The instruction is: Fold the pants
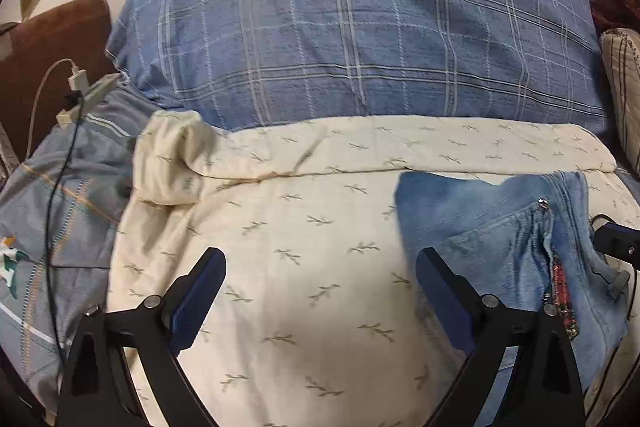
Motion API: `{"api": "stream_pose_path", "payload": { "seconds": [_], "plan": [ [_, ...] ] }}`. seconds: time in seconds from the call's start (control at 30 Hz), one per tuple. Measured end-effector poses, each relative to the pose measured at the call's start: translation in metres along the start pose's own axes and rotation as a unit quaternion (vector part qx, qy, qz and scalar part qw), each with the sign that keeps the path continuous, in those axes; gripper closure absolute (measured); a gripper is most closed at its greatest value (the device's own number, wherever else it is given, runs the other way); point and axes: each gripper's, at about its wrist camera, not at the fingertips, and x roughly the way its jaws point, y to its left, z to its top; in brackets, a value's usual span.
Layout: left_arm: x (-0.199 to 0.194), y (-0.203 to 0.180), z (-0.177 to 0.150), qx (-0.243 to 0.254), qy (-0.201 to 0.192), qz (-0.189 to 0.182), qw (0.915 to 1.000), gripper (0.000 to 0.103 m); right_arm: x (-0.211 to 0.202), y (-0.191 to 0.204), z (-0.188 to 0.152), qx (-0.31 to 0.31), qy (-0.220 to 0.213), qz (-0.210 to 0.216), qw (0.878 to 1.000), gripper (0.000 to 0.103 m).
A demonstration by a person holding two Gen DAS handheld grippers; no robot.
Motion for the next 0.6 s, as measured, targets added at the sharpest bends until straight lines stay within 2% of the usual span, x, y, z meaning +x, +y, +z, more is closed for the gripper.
{"api": "stream_pose_path", "payload": {
  "seconds": [0.23,0.43,0.6],
  "plan": [
    [-0.012,0.032,0.002,-0.027,-0.020,0.032,0.9989,0.007,0.006,0.019,0.001,-0.016,-0.009,0.014,1.000,0.042],
    [-0.026,0.073,0.003,-0.065,-0.045,0.071,0.9943,0.007,0.017,0.034,0.000,-0.027,-0.003,0.019,0.999,0.042],
    [-0.027,0.096,-0.001,-0.088,-0.043,0.083,0.9917,0.007,0.027,0.043,0.000,-0.031,-0.001,0.021,0.999,0.042]
  ]
}}
